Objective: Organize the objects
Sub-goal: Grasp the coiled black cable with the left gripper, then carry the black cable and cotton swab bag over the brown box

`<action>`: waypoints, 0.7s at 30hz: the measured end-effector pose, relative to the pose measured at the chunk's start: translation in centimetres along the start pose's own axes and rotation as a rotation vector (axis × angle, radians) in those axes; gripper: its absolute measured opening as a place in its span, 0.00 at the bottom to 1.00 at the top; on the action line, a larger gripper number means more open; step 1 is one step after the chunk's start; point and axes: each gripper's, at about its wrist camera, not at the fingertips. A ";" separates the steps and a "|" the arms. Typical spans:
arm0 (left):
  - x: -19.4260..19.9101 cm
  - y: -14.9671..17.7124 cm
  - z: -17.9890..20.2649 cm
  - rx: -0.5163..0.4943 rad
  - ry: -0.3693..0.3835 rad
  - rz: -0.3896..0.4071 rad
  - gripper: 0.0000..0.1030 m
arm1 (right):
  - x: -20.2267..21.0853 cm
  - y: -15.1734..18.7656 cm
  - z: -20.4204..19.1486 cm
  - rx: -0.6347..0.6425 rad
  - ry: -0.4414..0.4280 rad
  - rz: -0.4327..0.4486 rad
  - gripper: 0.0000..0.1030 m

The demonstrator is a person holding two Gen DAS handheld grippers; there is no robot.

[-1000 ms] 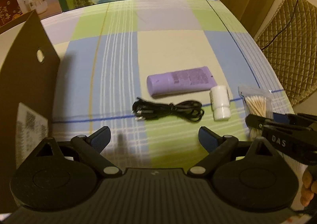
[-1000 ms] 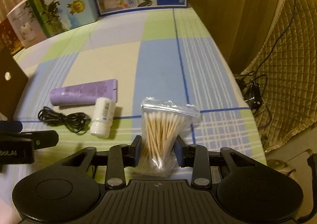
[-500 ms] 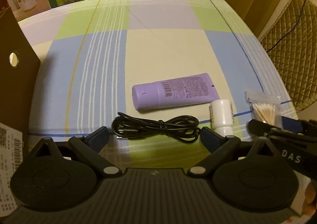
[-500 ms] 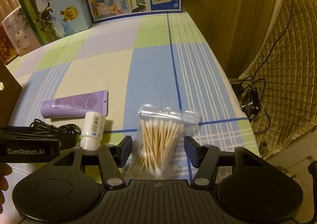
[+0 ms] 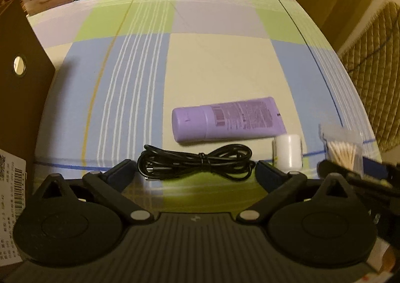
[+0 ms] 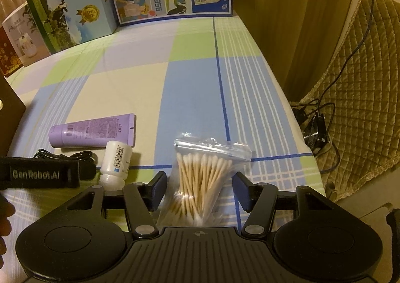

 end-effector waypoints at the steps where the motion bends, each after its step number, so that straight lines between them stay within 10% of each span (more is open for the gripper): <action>1: 0.0 -0.1 -0.1 0.012 0.002 -0.004 0.98 | 0.0 0.0 0.0 0.000 -0.003 -0.002 0.56; 8: 0.1 0.2 -0.3 0.017 -0.028 0.016 0.93 | -0.4 0.2 -0.5 0.045 0.015 -0.004 0.56; 13: 0.3 1.0 -1.0 -0.003 -0.033 0.029 0.92 | -0.1 0.6 -0.8 0.090 0.013 -0.010 0.29; 21: 1.6 3.4 -3.3 -0.023 -0.037 0.006 0.91 | 1.5 2.0 -1.2 0.084 -0.036 -0.047 0.24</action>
Point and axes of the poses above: each gripper's, at about its wrist camera, not at the fingertips, and x roughly against the way its jaws point, z to its right, y to its underside, and after that the axes turned 14 degrees about -y, right-handed
